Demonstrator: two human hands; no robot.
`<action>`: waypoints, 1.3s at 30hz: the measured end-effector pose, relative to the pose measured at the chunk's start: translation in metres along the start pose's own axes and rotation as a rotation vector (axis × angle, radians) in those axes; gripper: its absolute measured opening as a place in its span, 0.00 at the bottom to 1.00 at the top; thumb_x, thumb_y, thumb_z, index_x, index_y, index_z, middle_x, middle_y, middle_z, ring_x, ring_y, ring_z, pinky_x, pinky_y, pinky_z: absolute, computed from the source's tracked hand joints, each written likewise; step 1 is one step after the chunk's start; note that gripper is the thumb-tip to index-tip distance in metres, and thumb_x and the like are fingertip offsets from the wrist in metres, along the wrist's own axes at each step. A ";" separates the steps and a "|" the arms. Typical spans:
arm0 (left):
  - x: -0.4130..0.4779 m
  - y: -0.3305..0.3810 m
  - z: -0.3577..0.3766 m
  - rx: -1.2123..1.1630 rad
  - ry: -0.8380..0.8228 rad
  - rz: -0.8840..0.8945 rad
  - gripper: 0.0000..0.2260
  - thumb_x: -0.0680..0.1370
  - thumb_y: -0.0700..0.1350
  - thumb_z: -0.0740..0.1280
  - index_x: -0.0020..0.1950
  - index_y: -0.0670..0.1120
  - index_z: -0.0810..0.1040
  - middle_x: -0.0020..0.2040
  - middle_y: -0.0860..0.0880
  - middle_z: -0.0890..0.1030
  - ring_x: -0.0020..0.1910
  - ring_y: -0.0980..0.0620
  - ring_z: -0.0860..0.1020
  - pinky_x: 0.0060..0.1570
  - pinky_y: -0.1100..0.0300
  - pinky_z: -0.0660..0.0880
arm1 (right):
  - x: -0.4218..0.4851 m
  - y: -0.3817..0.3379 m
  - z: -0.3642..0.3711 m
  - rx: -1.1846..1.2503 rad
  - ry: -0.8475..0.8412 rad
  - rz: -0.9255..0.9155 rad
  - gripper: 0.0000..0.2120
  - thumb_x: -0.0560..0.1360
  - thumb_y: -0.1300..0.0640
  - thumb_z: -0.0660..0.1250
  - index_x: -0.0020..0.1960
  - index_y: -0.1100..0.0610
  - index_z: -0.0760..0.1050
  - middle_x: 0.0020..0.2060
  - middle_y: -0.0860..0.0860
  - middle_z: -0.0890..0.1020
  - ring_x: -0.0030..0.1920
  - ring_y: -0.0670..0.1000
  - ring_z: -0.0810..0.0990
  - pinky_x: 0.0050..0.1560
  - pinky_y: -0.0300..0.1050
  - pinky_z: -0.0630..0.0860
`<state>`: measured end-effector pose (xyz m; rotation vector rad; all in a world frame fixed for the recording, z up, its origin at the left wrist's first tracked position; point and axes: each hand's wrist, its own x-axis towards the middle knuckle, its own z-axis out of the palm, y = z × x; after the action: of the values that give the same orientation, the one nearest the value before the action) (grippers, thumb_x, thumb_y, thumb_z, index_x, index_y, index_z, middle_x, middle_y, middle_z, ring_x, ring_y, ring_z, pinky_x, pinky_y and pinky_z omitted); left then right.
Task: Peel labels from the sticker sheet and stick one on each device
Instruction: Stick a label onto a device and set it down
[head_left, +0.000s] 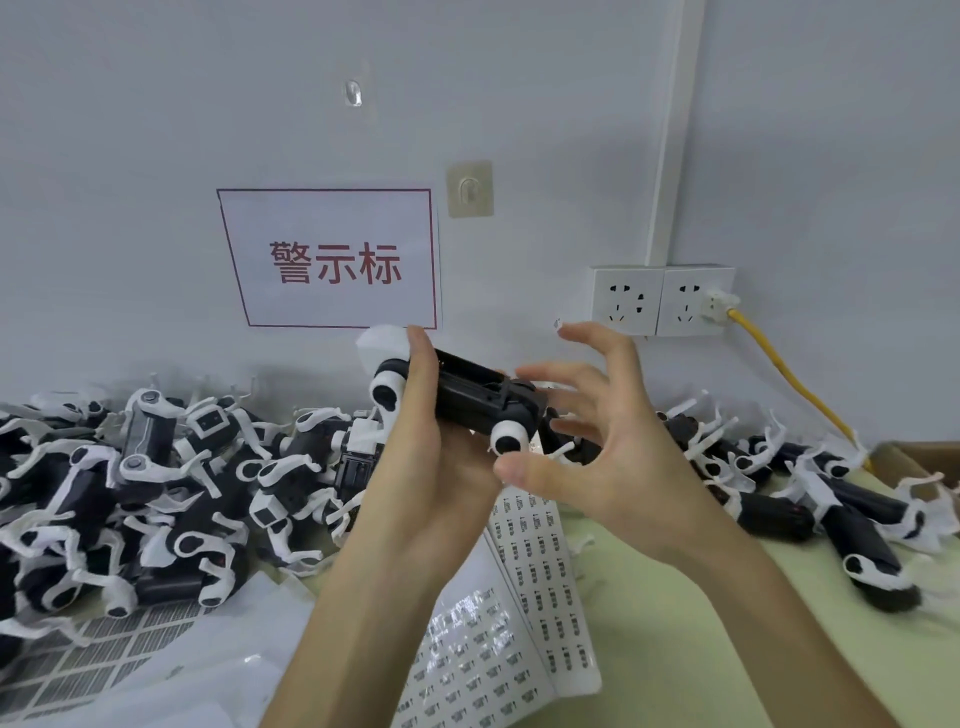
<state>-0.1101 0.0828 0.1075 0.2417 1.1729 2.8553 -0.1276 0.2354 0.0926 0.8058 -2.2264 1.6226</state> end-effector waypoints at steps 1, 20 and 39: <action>0.002 -0.002 0.000 -0.012 -0.015 -0.007 0.28 0.75 0.67 0.65 0.52 0.42 0.86 0.50 0.41 0.85 0.50 0.45 0.86 0.43 0.55 0.83 | 0.000 0.001 0.003 0.005 0.011 0.002 0.46 0.59 0.39 0.78 0.71 0.38 0.57 0.63 0.40 0.78 0.65 0.40 0.77 0.68 0.43 0.71; 0.029 0.012 -0.044 0.410 -0.181 -0.095 0.24 0.81 0.60 0.58 0.64 0.45 0.80 0.60 0.42 0.84 0.54 0.46 0.84 0.54 0.51 0.78 | 0.000 -0.004 -0.080 0.409 0.009 -0.022 0.33 0.65 0.59 0.75 0.67 0.49 0.68 0.53 0.57 0.86 0.52 0.57 0.84 0.52 0.50 0.81; 0.011 -0.025 -0.009 0.741 -0.321 0.210 0.12 0.81 0.53 0.66 0.62 0.52 0.83 0.57 0.47 0.86 0.59 0.48 0.84 0.57 0.57 0.79 | -0.004 -0.031 -0.074 0.212 0.490 -0.353 0.08 0.71 0.53 0.74 0.50 0.48 0.81 0.48 0.47 0.85 0.52 0.50 0.82 0.55 0.41 0.76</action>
<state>-0.1225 0.0949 0.0850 0.8462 2.1523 2.2494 -0.1143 0.2986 0.1398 0.7053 -1.5066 1.6716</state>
